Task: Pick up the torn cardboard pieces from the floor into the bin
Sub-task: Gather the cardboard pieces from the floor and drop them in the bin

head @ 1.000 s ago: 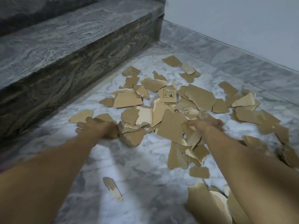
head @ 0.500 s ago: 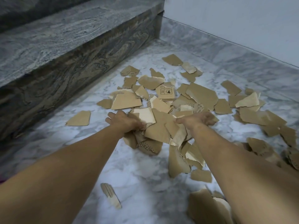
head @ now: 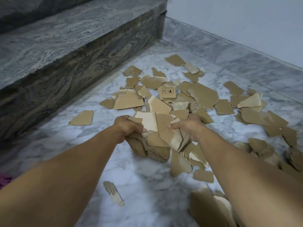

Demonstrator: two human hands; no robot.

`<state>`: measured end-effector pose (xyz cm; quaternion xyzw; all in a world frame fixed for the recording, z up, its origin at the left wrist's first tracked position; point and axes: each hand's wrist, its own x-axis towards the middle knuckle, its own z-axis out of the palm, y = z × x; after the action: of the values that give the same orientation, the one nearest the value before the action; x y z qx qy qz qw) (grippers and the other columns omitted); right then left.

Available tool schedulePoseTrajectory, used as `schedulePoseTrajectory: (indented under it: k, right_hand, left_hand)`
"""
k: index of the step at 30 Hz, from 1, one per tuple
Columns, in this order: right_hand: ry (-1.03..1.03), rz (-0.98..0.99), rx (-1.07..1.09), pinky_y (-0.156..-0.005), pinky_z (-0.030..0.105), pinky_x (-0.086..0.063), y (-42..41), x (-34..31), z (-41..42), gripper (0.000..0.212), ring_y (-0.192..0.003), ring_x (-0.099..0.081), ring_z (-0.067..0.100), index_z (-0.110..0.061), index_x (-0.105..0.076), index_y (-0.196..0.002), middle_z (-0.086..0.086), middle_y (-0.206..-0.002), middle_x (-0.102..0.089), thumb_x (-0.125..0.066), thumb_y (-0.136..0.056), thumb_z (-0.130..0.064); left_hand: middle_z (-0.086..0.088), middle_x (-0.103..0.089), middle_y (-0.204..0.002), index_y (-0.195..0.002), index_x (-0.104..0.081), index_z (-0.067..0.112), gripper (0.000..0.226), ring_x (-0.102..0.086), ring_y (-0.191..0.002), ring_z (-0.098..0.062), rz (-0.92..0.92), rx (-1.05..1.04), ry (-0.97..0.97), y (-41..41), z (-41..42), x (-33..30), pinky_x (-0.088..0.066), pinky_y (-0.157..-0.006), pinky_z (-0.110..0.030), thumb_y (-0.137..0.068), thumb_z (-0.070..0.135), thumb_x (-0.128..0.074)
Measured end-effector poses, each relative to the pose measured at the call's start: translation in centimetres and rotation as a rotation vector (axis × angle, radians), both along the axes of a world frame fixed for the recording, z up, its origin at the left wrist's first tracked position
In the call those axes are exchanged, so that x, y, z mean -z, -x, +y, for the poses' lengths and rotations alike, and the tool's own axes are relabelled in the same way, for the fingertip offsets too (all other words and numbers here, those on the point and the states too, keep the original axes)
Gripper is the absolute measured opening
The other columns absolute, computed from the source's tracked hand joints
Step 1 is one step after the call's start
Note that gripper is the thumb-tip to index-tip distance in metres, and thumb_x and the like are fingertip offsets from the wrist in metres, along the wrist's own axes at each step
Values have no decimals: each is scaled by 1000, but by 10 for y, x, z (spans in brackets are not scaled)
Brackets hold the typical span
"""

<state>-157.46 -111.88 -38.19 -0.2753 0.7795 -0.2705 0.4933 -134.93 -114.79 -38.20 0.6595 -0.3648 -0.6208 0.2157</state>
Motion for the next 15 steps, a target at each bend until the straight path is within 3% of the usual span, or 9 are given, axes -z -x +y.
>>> schedulePoseTrajectory:
  k: [2, 6, 9, 11, 13, 15]
  right_hand:
    - [-7, -94, 0, -74, 42, -60, 0, -11, 5, 41, -78, -70, 26, -7, -67, -90, 10, -92, -74, -92, -58, -2]
    - [26, -145, -22, -67, 36, -60, 2, -39, 7, 45, -82, -73, 26, -5, -66, -100, 12, -95, -75, -89, -62, 2]
    - [54, -174, -62, -53, 21, -51, 2, -67, 7, 34, -80, -72, 21, -8, -65, -92, 8, -90, -75, -87, -67, -1]
    - [65, -200, -119, -44, 15, -48, -3, -89, 7, 34, -77, -70, 17, -6, -65, -98, 7, -89, -74, -84, -71, 0]
    - [61, -239, -185, -54, 25, -58, -13, -108, 4, 56, -80, -75, 25, -3, -64, -115, 12, -97, -76, -87, -64, 0]
    - [49, -262, -243, -70, 38, -61, -29, -128, 3, 61, -87, -75, 29, -2, -65, -118, 14, -100, -76, -88, -61, -2]
  left_hand:
    - [-12, -71, -87, -83, -61, 8, 42, -68, -82, -30, 20, -18, -2, -7, 6, -6, -58, -73, -39, -56, -13, -85]
    - [-15, -73, -93, -96, -62, 5, 54, -71, -86, -33, 42, -72, -7, -33, 12, -30, -59, -78, -44, -51, -11, -87]
    - [-14, -73, -90, -92, -63, 7, 47, -70, -80, -29, 27, -125, 55, -57, 17, -57, -58, -66, -35, -55, -12, -85]
    - [-14, -72, -89, -91, -62, 8, 46, -69, -74, -27, 34, -151, 93, -69, 23, -79, -57, -58, -31, -56, -12, -84]
    - [-16, -72, -94, -96, -62, 6, 50, -69, -73, -26, 27, -179, 127, -82, 34, -103, -58, -54, -30, -55, -11, -84]
    - [-17, -71, -97, -104, -64, 2, 56, -68, -74, -25, 6, -212, 164, -96, 46, -128, -59, -57, -31, -55, -12, -85]
